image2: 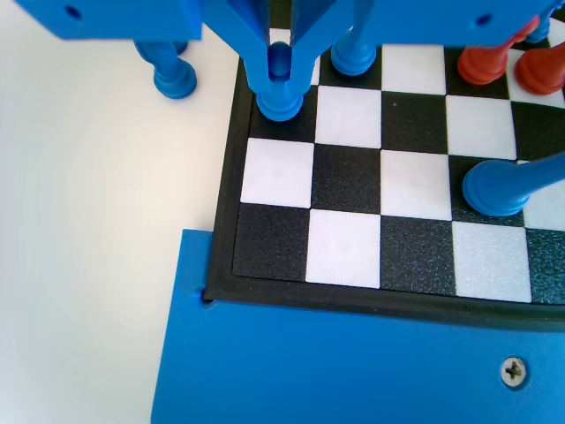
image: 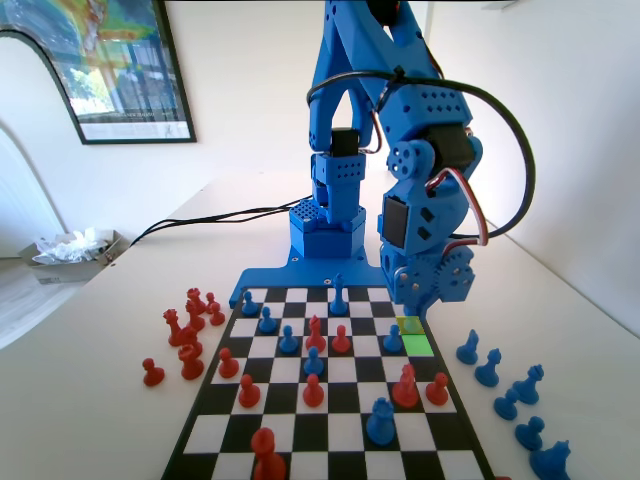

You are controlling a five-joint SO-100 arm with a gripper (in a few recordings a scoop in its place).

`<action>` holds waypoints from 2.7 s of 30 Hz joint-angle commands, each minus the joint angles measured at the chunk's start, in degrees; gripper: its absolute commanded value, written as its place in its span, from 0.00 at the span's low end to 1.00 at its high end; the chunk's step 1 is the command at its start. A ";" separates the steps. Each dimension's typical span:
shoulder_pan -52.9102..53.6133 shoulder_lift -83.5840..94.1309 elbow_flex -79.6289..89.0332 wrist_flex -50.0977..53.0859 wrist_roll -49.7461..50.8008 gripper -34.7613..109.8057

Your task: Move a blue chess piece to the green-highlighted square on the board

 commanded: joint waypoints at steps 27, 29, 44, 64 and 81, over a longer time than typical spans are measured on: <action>2.29 -4.66 -11.69 6.77 -0.79 0.25; 2.20 -4.66 -10.99 6.15 -0.70 0.25; 2.72 -4.57 -12.13 5.36 -0.62 0.35; 0.79 2.72 -16.52 11.51 2.64 0.30; 3.16 34.63 -17.23 32.43 -7.56 0.25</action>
